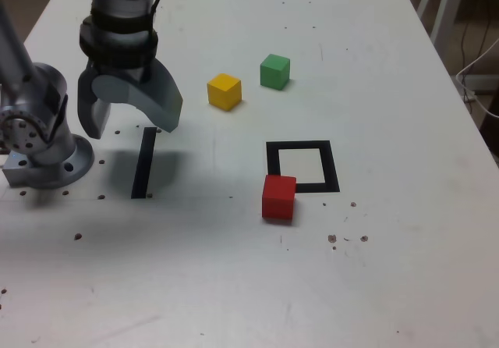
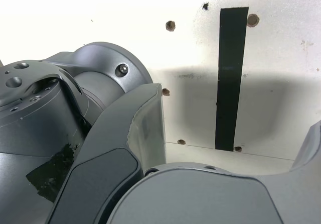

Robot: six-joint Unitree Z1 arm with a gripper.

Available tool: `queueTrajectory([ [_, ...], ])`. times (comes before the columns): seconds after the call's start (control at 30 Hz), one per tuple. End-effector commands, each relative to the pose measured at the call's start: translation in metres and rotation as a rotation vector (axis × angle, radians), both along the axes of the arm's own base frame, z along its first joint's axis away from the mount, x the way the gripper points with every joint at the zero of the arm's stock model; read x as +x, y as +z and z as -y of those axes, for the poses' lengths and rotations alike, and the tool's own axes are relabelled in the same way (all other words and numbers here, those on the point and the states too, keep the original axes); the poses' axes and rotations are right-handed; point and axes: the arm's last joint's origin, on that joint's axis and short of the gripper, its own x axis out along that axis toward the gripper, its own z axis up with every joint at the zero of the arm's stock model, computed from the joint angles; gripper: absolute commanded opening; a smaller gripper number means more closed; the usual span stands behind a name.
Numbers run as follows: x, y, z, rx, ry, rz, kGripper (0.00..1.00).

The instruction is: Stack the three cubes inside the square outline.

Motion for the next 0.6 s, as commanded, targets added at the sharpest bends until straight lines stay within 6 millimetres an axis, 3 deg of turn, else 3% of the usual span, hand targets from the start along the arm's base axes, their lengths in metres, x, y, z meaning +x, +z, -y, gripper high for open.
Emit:
queueTrajectory([
  [0.0, -0.0011, 0.0009, 0.0004, -0.003, -0.003, 0.002, 0.99],
  [0.57, 0.0067, 0.0027, 0.0046, -0.007, -0.027, 0.011, 1.0],
])
